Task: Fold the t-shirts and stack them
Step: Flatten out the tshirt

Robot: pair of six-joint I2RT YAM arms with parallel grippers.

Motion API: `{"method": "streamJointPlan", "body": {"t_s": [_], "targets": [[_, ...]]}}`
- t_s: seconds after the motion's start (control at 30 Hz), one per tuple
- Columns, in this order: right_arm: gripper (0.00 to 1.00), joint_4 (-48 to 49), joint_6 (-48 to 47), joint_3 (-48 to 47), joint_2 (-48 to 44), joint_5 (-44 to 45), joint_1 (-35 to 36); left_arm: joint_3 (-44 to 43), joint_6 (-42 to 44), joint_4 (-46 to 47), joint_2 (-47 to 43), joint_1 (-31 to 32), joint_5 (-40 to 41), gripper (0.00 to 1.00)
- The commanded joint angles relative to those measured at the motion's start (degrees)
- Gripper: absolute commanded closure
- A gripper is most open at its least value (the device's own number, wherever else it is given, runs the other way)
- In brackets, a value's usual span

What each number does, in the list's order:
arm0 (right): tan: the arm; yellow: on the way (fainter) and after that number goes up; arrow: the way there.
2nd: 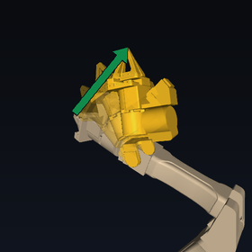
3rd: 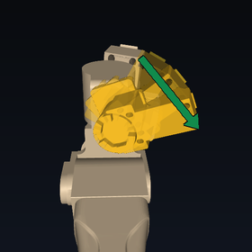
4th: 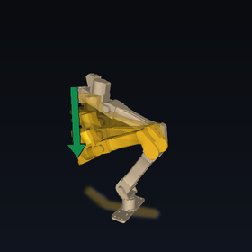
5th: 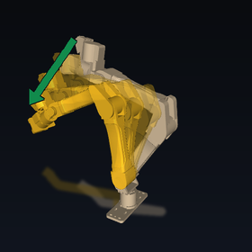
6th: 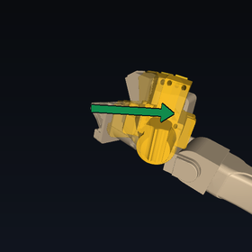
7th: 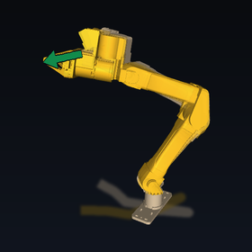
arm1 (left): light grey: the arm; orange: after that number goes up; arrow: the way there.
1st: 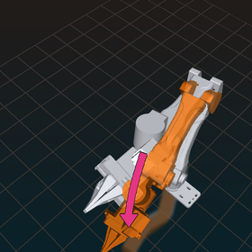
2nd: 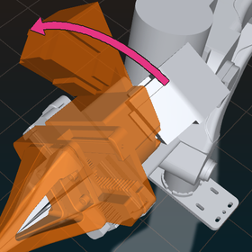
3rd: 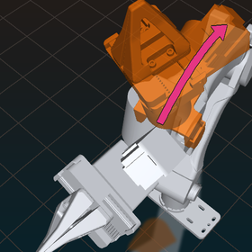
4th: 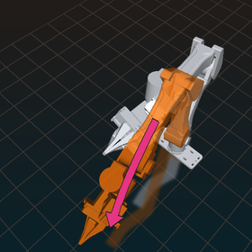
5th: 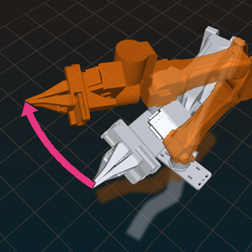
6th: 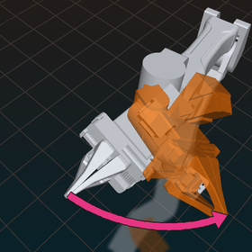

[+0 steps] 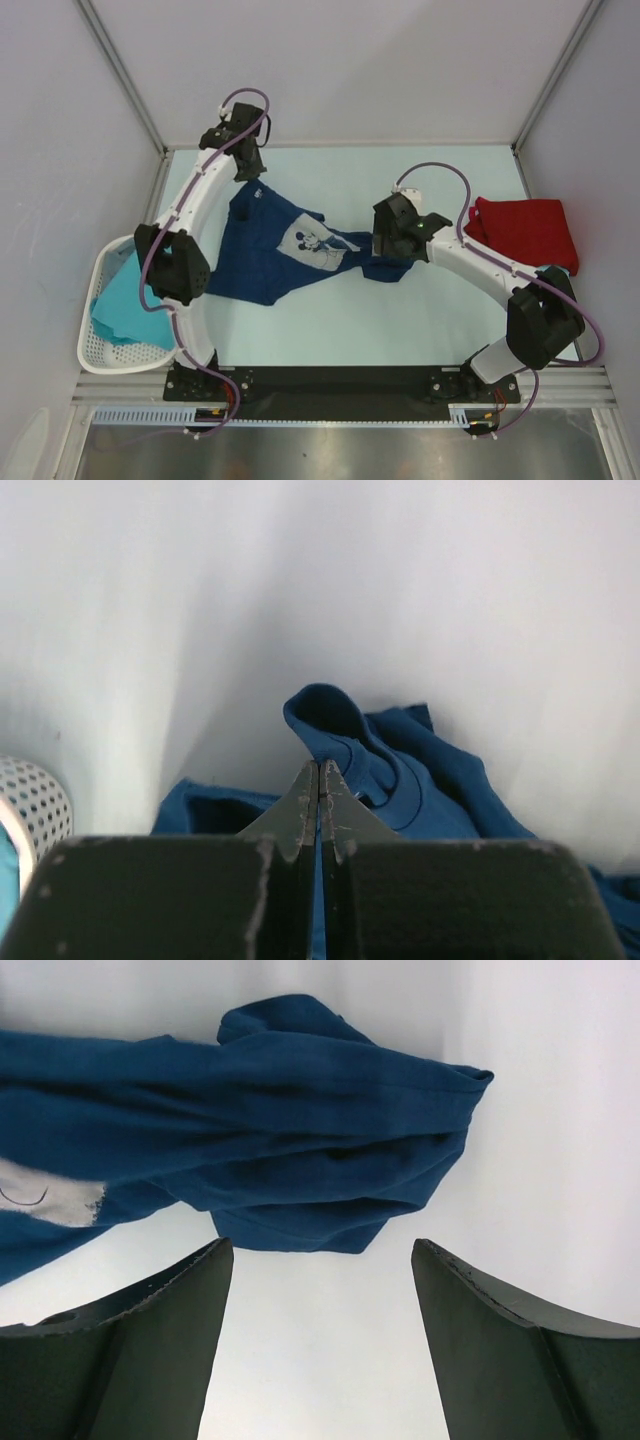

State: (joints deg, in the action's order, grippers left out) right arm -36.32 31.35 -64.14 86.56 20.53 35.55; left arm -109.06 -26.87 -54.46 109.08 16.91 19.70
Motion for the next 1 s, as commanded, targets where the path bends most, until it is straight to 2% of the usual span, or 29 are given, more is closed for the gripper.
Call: {"method": "streamJointPlan", "body": {"t_s": [0.0,0.33,0.43,0.47,0.5,0.53,0.57,0.67,0.7,0.8,0.9,0.97], "targets": [[0.22,0.1,-1.6,-2.6,-1.7,1.0,-0.5,-9.1,1.2,-0.6,5.3,-2.8,0.3,1.0],[0.22,0.4,-2.2,-3.6,-0.6,-0.7,-1.1,-23.9,2.4,-2.1,21.2,-5.9,-2.8,1.0],[0.22,0.1,-2.1,-3.8,-0.4,-0.7,-1.1,-24.0,1.5,-2.9,21.8,-6.1,-2.7,0.98],[0.22,0.1,-2.0,-3.8,-0.4,-0.6,-1.1,-23.3,1.0,-3.5,21.0,-5.9,-1.7,0.94],[0.22,0.1,-1.9,-3.7,-0.5,-0.8,-1.1,-22.4,0.4,-3.5,19.7,-5.7,-0.7,0.86],[0.22,0.0,-1.8,-3.6,-0.8,-0.7,-1.0,-20.2,-0.4,-3.4,18.3,-5.6,0.8,0.69],[0.22,0.2,-1.8,-3.5,-0.9,-0.7,-1.0,-19.0,-0.5,-3.1,14.8,-5.0,1.4,0.6],[0.21,1.3,-1.6,-2.7,-0.3,-0.5,-1.1,-13.7,-1.5,-2.5,6.5,-3.1,2.5,0.43],[0.21,1.6,-1.0,-2.7,0.2,-0.9,-1.3,-11.9,-1.8,-2.1,4.5,-2.5,2.9,0.31],[0.19,3.0,-0.2,-3.8,3.8,-1.4,-1.3,-2.1,-2.7,-0.1,-5.7,-0.5,3.2,0.15],[0.17,4.1,0.2,-5.1,7.8,-1.6,-1.4,14.4,-3.2,3.8,-15.4,1.4,1.7,0.12],[0.16,4.8,0.4,-5.6,10.6,-1.7,-1.4,19.7,-3.9,4.8,-19.4,2.3,1.3,0.12]]}}
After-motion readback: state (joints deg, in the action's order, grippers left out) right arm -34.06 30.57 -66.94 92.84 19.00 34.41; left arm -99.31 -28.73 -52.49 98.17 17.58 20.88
